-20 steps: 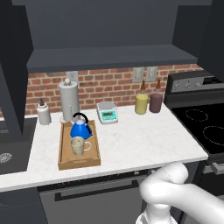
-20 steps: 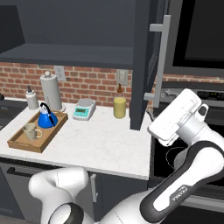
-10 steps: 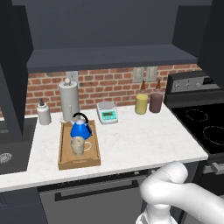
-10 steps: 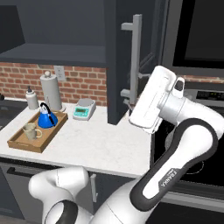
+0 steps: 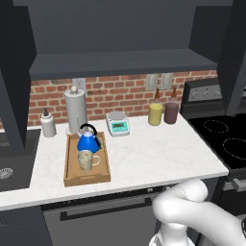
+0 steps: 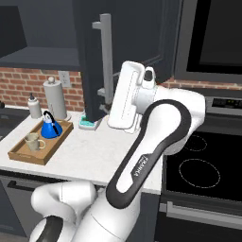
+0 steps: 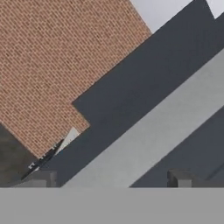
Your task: Pick the kettle from the counter and place it on the tray. Then pick the mug from the cabinet and place it on the tray. Then close the cabinet doors.
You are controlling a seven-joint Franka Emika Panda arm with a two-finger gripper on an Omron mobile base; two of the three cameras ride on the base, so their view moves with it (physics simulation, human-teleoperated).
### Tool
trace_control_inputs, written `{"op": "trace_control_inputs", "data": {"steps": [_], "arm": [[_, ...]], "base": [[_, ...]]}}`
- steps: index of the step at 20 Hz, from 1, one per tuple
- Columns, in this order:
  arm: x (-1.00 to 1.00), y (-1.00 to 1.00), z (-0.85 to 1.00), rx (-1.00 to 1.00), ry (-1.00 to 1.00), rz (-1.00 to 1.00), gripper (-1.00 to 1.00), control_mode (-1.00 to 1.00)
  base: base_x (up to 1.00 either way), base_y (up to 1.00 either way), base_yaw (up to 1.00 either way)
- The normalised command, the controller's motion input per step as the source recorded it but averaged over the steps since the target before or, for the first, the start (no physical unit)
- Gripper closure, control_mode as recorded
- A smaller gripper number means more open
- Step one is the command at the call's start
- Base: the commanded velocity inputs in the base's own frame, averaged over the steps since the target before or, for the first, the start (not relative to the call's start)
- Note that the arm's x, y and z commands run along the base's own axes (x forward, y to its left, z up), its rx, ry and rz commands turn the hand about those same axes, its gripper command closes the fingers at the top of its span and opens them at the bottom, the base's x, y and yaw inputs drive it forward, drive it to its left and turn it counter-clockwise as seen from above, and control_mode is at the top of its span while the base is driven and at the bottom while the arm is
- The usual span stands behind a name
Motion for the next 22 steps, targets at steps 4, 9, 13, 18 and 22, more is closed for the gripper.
{"op": "trace_control_inputs", "data": {"steps": [4, 9, 13, 18, 22], "arm": [[0.03, 1.00, 0.00, -0.17, 0.00, -0.11, -1.00, -1.00], [0.31, 0.95, 0.06, -0.13, 0.00, -0.19, -1.00, -1.00], [0.60, 0.68, 0.09, -0.11, 0.00, -0.25, -1.00, -1.00], [0.90, 0.15, 0.10, -0.06, 0.00, -0.20, -1.00, -1.00], [1.00, 0.00, 0.03, -0.01, 0.00, -0.13, -1.00, -1.00]], "base": [[0.00, 0.00, 0.00], [0.00, 0.00, 0.00], [0.00, 0.00, 0.00], [0.00, 0.00, 0.00], [0.00, 0.00, 0.00]]}}
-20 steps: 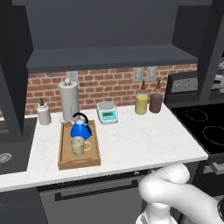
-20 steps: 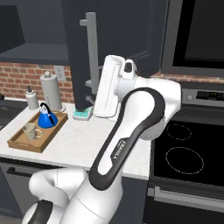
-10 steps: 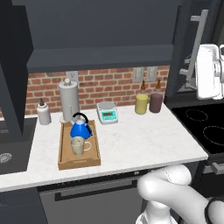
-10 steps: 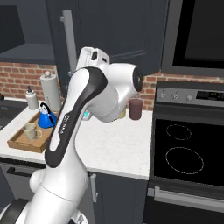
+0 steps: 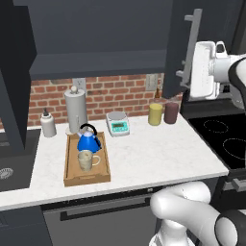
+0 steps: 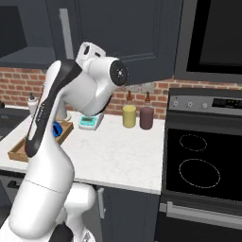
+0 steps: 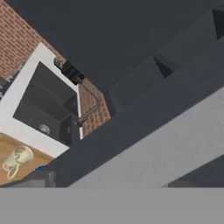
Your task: Pick the kettle from the counter and place it on the tray. Then pick the mug from the cabinet and place it on the tray. Then close the cabinet doors.
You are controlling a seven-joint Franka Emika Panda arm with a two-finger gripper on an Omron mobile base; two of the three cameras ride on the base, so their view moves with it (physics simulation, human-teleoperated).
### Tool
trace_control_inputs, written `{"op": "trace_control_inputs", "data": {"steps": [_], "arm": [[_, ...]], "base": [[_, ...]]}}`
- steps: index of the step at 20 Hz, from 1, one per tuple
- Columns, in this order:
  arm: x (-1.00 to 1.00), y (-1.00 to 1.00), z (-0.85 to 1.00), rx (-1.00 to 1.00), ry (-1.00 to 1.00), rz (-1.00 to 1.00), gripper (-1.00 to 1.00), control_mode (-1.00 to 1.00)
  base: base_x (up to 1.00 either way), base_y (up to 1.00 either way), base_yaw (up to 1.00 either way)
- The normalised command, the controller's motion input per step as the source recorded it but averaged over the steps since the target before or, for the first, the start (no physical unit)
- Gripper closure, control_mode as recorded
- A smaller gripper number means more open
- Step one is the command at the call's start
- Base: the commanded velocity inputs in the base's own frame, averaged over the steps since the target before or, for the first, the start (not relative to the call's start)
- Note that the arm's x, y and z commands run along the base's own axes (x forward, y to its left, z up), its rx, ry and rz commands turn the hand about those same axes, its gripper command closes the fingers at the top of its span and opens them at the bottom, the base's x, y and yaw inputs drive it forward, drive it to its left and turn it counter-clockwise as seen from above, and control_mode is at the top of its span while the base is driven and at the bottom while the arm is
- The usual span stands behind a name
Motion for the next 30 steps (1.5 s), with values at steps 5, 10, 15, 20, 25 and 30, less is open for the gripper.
{"op": "trace_control_inputs", "data": {"steps": [5, 10, 15, 20, 25, 30], "arm": [[0.92, -0.11, 0.00, 0.00, 0.00, -0.07, -1.00, -1.00], [0.92, -0.22, -0.03, 0.00, 0.00, -0.03, -1.00, -1.00], [0.84, -0.25, 0.00, 0.00, 0.01, -0.03, -1.00, -1.00], [0.69, -0.30, 0.00, -0.02, 0.02, -0.06, -1.00, -1.00], [0.47, -0.41, 0.00, -0.01, 0.04, -0.05, -1.00, -1.00], [0.32, -0.38, 0.00, 0.00, 0.06, -0.05, -1.00, -1.00]], "base": [[0.00, 0.00, 0.00], [0.00, 0.00, 0.00], [0.00, 0.00, 0.00], [0.00, 0.00, 0.00], [0.00, 0.00, 0.00], [0.00, 0.00, 0.00]]}}
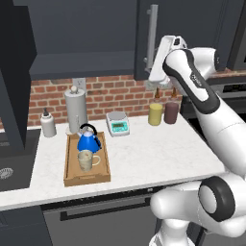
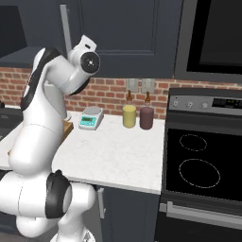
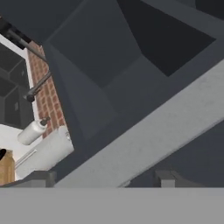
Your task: Pick the kettle from the counter and place it on the tray. Then pick the mug from the cabinet and place it on the tray. Then close the cabinet doors.
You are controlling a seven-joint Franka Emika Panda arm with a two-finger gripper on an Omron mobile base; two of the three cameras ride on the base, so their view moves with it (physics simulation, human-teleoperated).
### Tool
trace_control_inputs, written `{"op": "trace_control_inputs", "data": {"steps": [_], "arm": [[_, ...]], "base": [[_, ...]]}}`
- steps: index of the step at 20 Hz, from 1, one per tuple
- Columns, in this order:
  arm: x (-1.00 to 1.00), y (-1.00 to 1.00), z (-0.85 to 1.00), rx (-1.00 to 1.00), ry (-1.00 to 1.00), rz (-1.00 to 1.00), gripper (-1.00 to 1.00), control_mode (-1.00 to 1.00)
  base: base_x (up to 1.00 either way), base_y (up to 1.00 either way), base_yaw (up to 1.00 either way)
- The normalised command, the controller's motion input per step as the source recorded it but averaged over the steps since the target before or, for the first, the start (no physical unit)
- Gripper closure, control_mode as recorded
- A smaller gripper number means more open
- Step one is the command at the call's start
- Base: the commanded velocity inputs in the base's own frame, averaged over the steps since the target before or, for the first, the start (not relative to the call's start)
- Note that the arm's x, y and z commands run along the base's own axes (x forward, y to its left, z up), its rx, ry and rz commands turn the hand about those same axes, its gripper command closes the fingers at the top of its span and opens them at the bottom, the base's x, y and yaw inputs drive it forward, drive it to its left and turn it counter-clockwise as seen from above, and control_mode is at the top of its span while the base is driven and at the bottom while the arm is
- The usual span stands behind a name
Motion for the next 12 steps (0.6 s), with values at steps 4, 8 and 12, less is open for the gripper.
{"op": "trace_control_inputs", "data": {"steps": [4, 8, 12], "arm": [[0.37, -0.33, 0.00, 0.00, 0.05, -0.06, -1.00, -1.00], [0.38, -0.31, -0.06, 0.00, 0.04, -0.05, -1.00, -1.00], [0.34, -0.32, -0.20, 0.00, 0.00, -0.06, -1.00, -1.00]], "base": [[0.00, 0.00, 0.00], [0.00, 0.00, 0.00], [0.00, 0.00, 0.00]]}}
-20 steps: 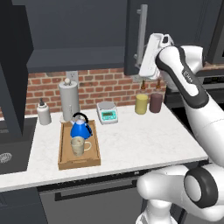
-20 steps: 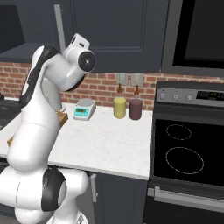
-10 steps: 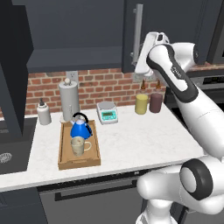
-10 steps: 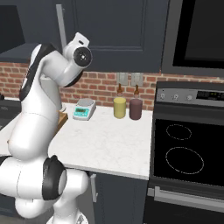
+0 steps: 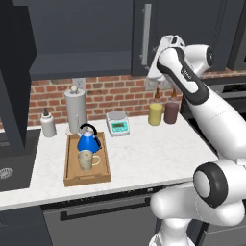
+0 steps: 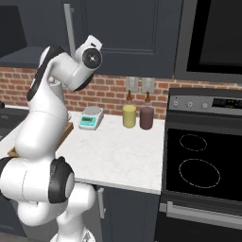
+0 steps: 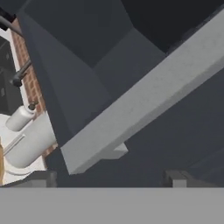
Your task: Pick the kettle from the counter and place it on the tray. Then pick the mug from the cabinet and place it on the tray. Then close the cabinet doors.
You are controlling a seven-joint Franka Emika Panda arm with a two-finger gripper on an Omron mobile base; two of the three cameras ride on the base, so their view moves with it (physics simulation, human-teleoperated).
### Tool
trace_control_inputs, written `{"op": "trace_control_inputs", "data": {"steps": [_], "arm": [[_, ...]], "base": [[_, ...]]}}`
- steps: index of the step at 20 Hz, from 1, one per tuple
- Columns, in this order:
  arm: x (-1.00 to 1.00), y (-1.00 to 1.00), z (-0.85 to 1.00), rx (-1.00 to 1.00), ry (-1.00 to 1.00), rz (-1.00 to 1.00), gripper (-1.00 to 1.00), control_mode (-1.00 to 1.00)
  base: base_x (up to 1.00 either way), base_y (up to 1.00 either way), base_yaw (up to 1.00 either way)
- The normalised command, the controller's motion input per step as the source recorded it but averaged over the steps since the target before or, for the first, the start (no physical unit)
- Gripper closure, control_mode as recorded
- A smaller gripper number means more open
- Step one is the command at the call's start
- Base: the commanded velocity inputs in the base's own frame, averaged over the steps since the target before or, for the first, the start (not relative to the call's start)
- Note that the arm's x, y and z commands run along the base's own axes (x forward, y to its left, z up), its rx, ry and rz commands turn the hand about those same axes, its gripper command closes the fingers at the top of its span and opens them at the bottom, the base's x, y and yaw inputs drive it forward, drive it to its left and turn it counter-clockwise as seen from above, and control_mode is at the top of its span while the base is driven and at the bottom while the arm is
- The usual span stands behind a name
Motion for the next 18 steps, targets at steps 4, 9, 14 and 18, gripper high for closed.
{"op": "trace_control_inputs", "data": {"steps": [4, 9, 14, 18], "arm": [[0.23, -0.40, -0.35, 0.00, 0.00, -0.07, -1.00, -1.00], [0.26, -0.40, -0.40, 0.00, 0.00, -0.07, -1.00, -1.00], [0.50, -0.29, -0.31, 0.00, 0.06, -0.09, -1.00, -1.00], [0.48, -0.31, -0.38, -0.01, 0.12, -0.09, -1.00, -1.00]], "base": [[0.00, 0.00, 0.00], [0.00, 0.00, 0.00], [0.00, 0.00, 0.00], [0.00, 0.00, 0.00]]}}
